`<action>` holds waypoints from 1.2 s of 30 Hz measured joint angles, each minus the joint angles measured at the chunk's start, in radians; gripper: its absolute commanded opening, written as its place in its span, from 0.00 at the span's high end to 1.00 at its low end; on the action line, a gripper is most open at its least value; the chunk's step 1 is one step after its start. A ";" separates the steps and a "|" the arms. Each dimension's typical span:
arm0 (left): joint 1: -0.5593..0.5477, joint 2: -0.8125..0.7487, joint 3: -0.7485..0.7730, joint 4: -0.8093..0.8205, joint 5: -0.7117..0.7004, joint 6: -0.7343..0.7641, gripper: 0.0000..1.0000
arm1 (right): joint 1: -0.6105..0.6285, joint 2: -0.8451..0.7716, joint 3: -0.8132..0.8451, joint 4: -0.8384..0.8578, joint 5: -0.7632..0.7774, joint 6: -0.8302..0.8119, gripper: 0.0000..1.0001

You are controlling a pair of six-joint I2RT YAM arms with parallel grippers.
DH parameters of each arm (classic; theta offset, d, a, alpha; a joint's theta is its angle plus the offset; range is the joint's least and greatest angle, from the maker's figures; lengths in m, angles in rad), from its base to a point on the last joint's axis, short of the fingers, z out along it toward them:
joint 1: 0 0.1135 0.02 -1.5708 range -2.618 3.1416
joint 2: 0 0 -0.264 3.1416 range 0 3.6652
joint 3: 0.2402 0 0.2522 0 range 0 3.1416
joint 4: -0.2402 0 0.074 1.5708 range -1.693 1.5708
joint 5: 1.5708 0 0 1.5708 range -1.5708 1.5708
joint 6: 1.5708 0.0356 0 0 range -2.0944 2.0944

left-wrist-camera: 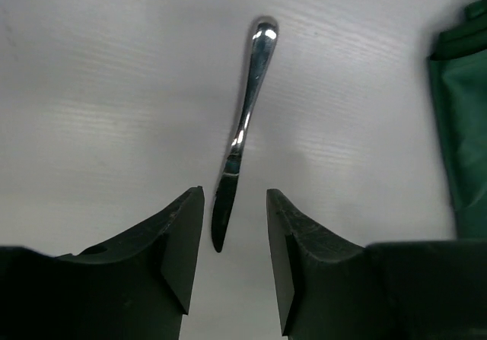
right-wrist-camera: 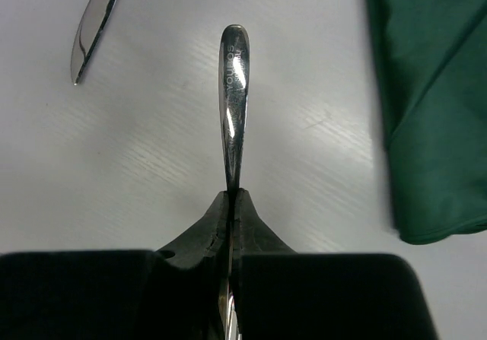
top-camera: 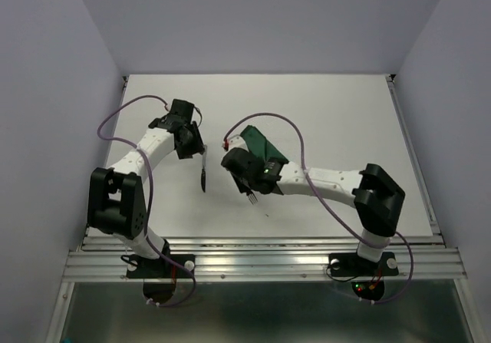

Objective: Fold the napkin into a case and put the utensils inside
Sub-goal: Stuff the fork into the folded napkin.

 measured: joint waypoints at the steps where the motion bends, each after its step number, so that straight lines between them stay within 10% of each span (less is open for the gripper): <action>1: -0.002 0.016 0.028 0.001 0.018 0.004 0.59 | -0.019 -0.037 -0.021 0.010 -0.012 -0.029 0.99; 7: -0.024 0.139 0.220 0.021 0.097 0.028 1.00 | -0.194 -0.200 -0.109 0.039 -0.076 -0.160 0.99; 36: -0.122 0.760 0.830 -0.092 0.164 0.006 1.00 | -0.412 -0.011 -0.122 0.034 -0.190 -0.385 0.99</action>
